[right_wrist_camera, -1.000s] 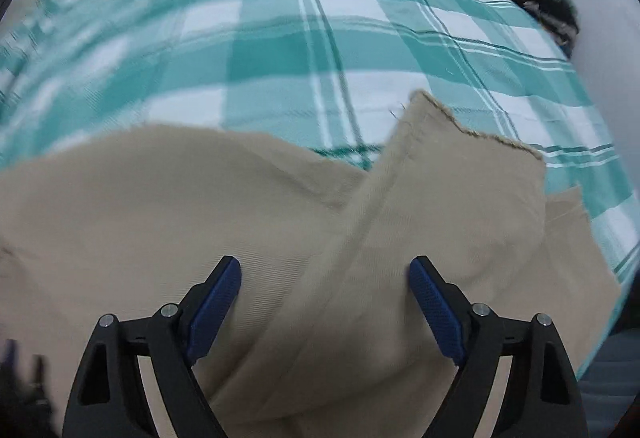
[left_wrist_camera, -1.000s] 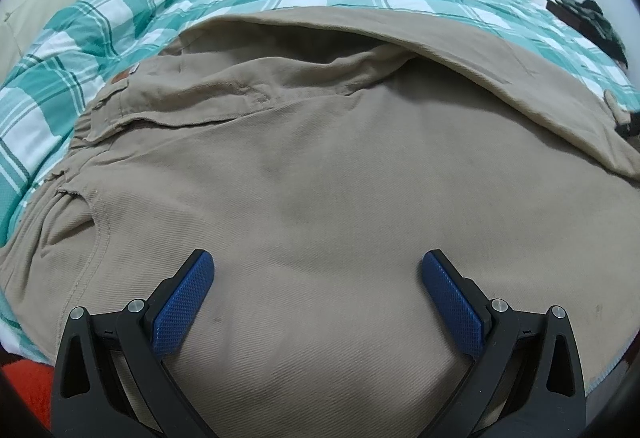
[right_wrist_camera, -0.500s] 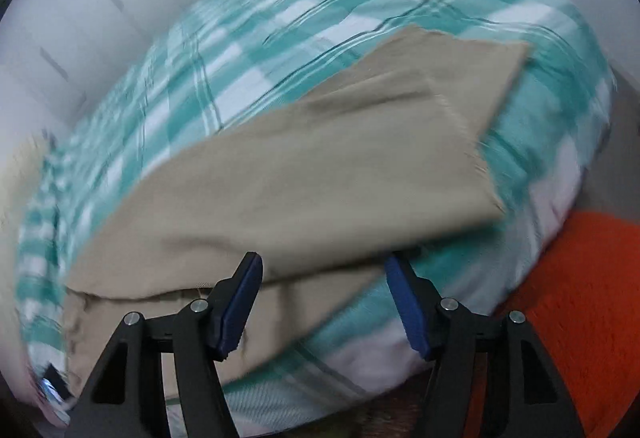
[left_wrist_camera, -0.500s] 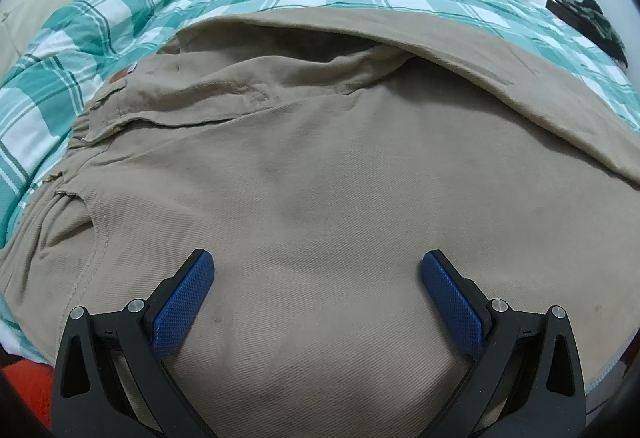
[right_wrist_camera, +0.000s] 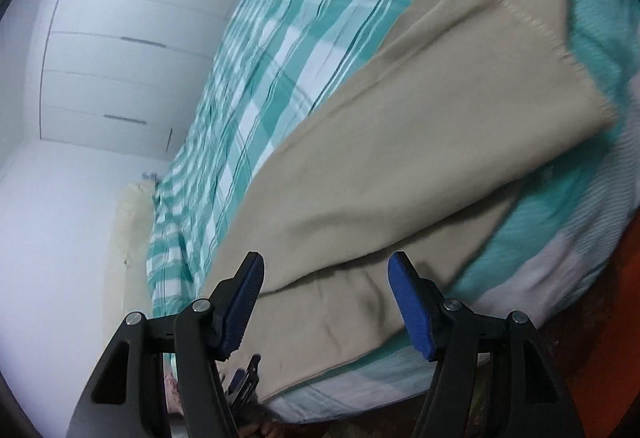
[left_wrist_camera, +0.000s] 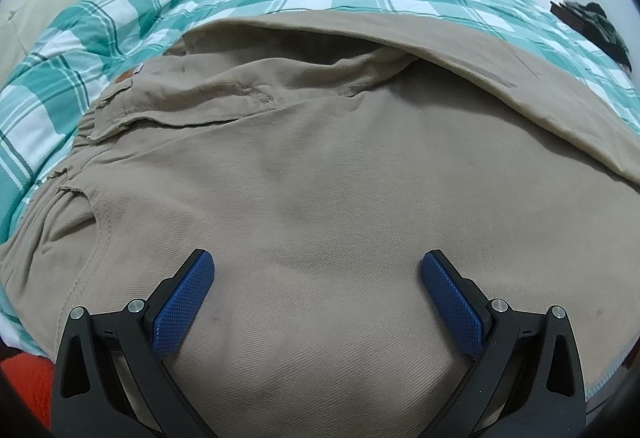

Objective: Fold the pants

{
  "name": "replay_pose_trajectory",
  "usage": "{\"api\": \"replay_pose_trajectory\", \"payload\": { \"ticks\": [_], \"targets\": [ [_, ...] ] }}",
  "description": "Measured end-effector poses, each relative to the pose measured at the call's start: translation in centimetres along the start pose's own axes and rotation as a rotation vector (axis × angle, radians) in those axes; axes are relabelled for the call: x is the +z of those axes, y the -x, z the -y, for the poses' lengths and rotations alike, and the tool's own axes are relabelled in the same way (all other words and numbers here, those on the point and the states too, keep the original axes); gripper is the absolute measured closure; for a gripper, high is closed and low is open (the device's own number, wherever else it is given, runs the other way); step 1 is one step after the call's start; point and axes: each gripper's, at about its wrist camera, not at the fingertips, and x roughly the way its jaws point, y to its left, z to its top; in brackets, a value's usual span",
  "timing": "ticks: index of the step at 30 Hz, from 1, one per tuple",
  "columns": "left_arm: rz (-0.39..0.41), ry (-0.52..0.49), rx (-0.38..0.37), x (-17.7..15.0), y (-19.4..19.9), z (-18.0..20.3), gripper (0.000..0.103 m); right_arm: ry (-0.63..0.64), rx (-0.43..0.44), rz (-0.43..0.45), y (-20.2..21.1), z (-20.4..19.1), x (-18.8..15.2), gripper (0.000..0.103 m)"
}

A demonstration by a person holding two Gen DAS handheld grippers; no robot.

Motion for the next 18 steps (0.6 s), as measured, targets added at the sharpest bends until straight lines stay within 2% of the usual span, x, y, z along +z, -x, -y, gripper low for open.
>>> {"api": "replay_pose_trajectory", "payload": {
  "ticks": [3, 5, 8, 9, 10, 12, 14, 18],
  "targets": [
    [-0.002, -0.001, -0.003, 0.0, 0.1, 0.0, 0.001, -0.065, -0.089, -0.057, -2.3, 0.8, 0.3, 0.038],
    [0.0, -0.002, -0.005, 0.0, 0.1, 0.0, 0.001, -0.084, -0.074, -0.011, -2.6, 0.8, 0.6, 0.038],
    [0.005, -0.002, -0.004, -0.1, 0.1, 0.1, 0.001, -0.039, -0.104, 0.056, -2.8, -0.3, 1.5, 0.04],
    [0.005, -0.002, -0.004, -0.1, 0.1, 0.1, 0.001, -0.034, -0.116, 0.069, -2.9, -0.5, 1.7, 0.049],
    [0.004, -0.002, -0.004, -0.1, 0.1, 0.1, 0.001, -0.024, -0.142, 0.08, -3.1, -0.7, 1.9, 0.064],
    [0.004, -0.003, -0.004, -0.2, 0.1, 0.2, 0.001, 0.005, -0.202, 0.093, -3.2, -1.0, 2.0, 0.081],
    [0.007, -0.003, -0.005, -0.2, 0.1, 0.2, 0.001, 0.059, -0.22, 0.11, -3.0, -1.8, 2.2, 0.086],
    [0.011, -0.004, -0.005, -0.2, 0.1, 0.1, 0.0, 0.152, -0.199, 0.146, -1.8, -3.4, 2.5, 0.093]
  ]
}}
